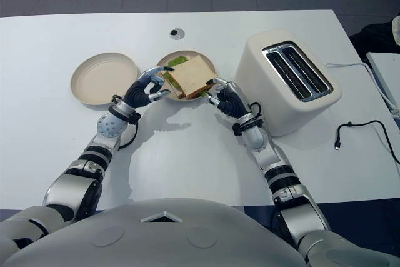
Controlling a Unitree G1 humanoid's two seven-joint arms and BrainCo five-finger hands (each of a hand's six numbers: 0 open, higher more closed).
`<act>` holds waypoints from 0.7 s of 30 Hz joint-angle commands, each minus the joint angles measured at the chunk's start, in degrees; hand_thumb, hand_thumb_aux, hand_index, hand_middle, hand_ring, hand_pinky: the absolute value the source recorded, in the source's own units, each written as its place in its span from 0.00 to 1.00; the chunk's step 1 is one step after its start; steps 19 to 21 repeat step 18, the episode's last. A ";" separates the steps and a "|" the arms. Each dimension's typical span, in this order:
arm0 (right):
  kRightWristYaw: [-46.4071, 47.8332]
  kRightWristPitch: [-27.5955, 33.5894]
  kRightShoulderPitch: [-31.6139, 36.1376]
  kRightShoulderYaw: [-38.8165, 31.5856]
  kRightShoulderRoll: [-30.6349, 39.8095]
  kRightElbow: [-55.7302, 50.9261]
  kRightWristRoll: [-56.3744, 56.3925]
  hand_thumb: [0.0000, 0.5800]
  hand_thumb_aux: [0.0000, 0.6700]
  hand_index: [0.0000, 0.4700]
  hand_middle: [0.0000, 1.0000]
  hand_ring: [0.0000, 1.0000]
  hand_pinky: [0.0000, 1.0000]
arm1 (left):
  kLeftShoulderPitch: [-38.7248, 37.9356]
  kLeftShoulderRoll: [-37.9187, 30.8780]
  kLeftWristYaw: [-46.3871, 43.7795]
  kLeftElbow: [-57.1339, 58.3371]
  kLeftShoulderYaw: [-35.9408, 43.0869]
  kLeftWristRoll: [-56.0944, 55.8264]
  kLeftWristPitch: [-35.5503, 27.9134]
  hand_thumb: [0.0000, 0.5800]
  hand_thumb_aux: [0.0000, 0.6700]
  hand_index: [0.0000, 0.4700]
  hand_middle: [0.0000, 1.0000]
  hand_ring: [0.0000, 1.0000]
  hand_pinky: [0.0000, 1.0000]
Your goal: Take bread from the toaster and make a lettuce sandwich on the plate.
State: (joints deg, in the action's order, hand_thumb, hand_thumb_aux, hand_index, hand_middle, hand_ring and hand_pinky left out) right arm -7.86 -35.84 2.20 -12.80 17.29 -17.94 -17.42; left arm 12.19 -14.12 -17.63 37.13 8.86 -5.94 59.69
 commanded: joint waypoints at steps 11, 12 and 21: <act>0.05 -5.62 -6.84 12.32 -4.54 26.28 8.11 0.00 0.00 0.00 0.00 0.00 0.00 | -14.77 2.74 2.20 -38.95 -2.24 -4.48 -14.30 0.00 0.00 0.00 0.00 0.00 0.00; 0.46 -5.57 -6.78 12.17 -4.79 26.36 8.03 0.00 0.00 0.00 0.00 0.00 0.00 | -14.72 3.31 2.46 -38.69 -2.44 -3.46 -14.14 0.00 0.00 0.00 0.00 0.00 0.00; 2.25 -5.62 -6.61 12.52 -5.56 26.10 7.91 0.00 0.00 0.00 0.00 0.00 0.00 | -13.17 5.55 4.11 -35.64 -3.89 0.97 -13.01 0.00 0.00 0.00 0.00 0.00 0.00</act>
